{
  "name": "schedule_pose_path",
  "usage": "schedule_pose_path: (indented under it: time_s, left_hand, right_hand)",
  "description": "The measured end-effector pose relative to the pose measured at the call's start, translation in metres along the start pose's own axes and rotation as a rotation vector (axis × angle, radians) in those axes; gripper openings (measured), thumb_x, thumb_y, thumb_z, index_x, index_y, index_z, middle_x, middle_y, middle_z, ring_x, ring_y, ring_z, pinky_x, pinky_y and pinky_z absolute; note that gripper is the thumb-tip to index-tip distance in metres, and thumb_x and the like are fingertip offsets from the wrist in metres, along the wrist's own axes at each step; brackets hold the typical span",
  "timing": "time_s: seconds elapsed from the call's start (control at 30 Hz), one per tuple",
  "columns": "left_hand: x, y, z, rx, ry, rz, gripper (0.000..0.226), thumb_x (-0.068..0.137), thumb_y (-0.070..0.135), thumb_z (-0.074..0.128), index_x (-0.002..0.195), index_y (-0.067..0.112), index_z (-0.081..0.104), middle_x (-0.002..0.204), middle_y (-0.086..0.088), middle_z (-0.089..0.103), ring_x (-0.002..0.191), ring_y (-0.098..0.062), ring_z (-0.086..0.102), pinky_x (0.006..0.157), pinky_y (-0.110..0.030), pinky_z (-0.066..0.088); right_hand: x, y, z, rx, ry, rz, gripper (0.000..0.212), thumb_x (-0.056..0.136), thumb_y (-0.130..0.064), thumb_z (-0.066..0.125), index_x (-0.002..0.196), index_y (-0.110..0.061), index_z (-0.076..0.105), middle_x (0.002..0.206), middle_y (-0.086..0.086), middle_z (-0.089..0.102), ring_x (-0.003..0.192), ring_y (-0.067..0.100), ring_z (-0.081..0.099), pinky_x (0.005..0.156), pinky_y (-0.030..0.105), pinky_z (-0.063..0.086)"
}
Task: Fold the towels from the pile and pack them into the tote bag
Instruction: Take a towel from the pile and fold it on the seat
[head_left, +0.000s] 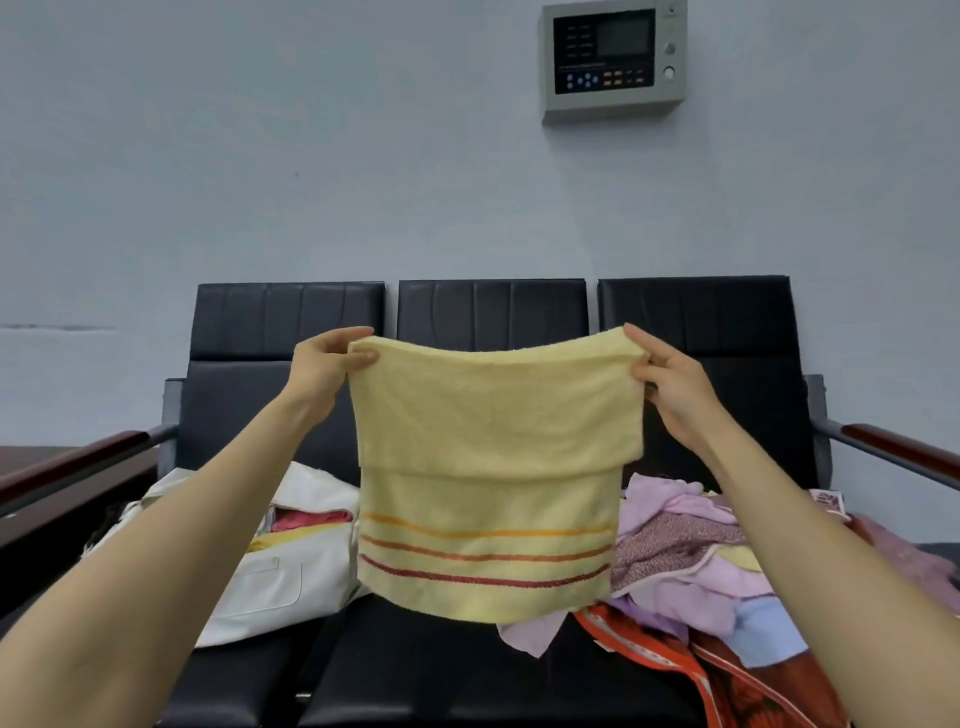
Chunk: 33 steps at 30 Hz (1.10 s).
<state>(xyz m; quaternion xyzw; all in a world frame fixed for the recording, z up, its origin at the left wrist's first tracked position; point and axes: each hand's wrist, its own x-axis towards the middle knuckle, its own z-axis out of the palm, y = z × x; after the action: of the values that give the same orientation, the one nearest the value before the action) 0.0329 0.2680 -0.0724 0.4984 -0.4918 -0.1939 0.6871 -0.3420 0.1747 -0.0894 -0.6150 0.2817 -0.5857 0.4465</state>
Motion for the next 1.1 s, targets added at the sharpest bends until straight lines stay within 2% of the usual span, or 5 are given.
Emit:
schedule_pose_path:
  time_s: [0.27, 0.7, 0.87, 1.0, 1.1]
  left_hand:
    - [0.008, 0.001, 0.005, -0.149, 0.054, -0.002, 0.024, 0.093, 0.017, 0.061, 0.116, 0.015, 0.066, 0.120, -0.003, 0.063, 0.109, -0.018, 0.060, 0.082, -0.026, 0.051]
    - [0.007, -0.017, 0.003, 0.033, 0.023, -0.080, 0.033, 0.092, 0.006, 0.060, 0.125, 0.006, 0.061, 0.124, -0.010, 0.060, 0.109, -0.020, 0.057, 0.092, -0.032, 0.048]
    - [0.007, -0.026, 0.002, 0.334, -0.044, -0.044, 0.037, 0.087, 0.005, 0.066, 0.124, 0.008, 0.062, 0.125, -0.012, 0.058, 0.109, -0.022, 0.054, 0.091, -0.032, 0.045]
    - [0.011, -0.030, 0.005, 0.563, 0.025, 0.033, 0.033, 0.088, 0.010, 0.066, 0.121, 0.010, 0.064, 0.123, -0.013, 0.059, 0.102, -0.021, 0.053, 0.081, -0.028, 0.041]
    - [0.014, -0.032, 0.011, 0.581, 0.088, 0.069, 0.029, 0.089, 0.010, 0.065, 0.119, 0.010, 0.067, 0.124, -0.012, 0.060, 0.113, -0.025, 0.053, 0.086, -0.028, 0.040]
  right_hand:
    - [0.010, -0.002, 0.009, 0.072, 0.032, -0.073, 0.035, 0.098, -0.011, 0.051, 0.131, -0.018, 0.058, 0.123, -0.011, 0.059, 0.114, 0.008, 0.057, 0.095, 0.028, 0.049]
    - [0.016, 0.013, 0.003, -0.145, 0.231, 0.007, 0.028, 0.094, -0.008, 0.052, 0.117, -0.017, 0.066, 0.117, 0.001, 0.063, 0.111, 0.019, 0.058, 0.100, 0.040, 0.049]
    - [0.014, 0.018, -0.001, -0.049, 0.088, 0.102, 0.032, 0.095, -0.002, 0.051, 0.123, -0.011, 0.062, 0.115, 0.008, 0.067, 0.102, 0.016, 0.065, 0.084, 0.030, 0.054]
    - [0.018, 0.025, -0.001, -0.215, 0.154, 0.020, 0.042, 0.090, 0.002, 0.058, 0.128, -0.015, 0.061, 0.117, 0.004, 0.067, 0.106, 0.013, 0.063, 0.097, 0.034, 0.050]
    - [0.018, 0.028, 0.005, -0.350, 0.181, -0.056, 0.049, 0.087, 0.002, 0.057, 0.129, -0.024, 0.060, 0.124, -0.001, 0.064, 0.106, 0.007, 0.061, 0.091, 0.025, 0.050]
